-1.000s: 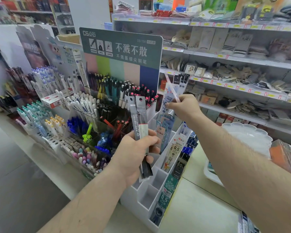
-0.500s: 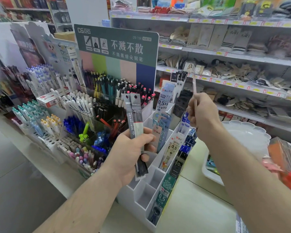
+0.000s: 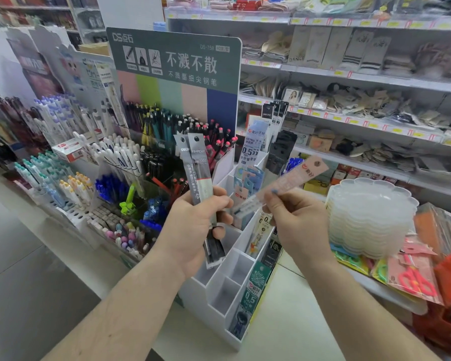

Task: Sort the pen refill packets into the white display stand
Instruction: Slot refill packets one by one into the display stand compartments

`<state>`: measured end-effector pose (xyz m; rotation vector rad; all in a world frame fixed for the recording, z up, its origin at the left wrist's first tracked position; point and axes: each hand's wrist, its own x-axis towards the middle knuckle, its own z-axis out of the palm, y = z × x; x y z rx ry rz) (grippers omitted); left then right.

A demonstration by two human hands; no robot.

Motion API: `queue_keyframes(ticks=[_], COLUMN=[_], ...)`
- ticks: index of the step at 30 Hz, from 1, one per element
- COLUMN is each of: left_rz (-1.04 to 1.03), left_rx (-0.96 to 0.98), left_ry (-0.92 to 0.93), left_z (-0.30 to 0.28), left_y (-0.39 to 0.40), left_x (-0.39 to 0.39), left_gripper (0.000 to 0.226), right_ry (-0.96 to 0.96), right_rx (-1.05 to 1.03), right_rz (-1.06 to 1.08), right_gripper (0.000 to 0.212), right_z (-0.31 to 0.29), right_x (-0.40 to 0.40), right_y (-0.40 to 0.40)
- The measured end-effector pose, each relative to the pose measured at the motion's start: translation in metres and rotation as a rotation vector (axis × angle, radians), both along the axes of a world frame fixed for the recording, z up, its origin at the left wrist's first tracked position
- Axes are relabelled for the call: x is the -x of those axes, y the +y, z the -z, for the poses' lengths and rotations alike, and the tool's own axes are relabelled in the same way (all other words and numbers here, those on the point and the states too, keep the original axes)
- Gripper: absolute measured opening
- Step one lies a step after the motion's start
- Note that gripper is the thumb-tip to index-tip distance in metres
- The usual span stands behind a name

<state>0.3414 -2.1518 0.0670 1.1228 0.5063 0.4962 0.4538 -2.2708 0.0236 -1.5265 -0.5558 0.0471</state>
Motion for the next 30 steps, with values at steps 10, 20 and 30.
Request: queue_keyframes(ticks=[10,20,30], left_rz=[0.004,0.174,0.438], left_rx=[0.004,0.045,-0.046], left_ry=[0.025,0.071,0.181], left_z=[-0.001,-0.002,0.019], left_y=[0.000,-0.009,-0.040], left_x=[0.001,0.008,-0.003], left_gripper=[0.014,0.017,0.012], right_ry=[-0.429,-0.235,0.212], right_rx=[0.708,0.892,0.217], right_rz=[-0.002,-0.094,-0.141], right_gripper=[0.022,0.014,0.015], right_z=[0.035,0.019,-0.034], right_x=[-0.014,-0.010,0.031], right_y=[0.025,0.018,-0.024])
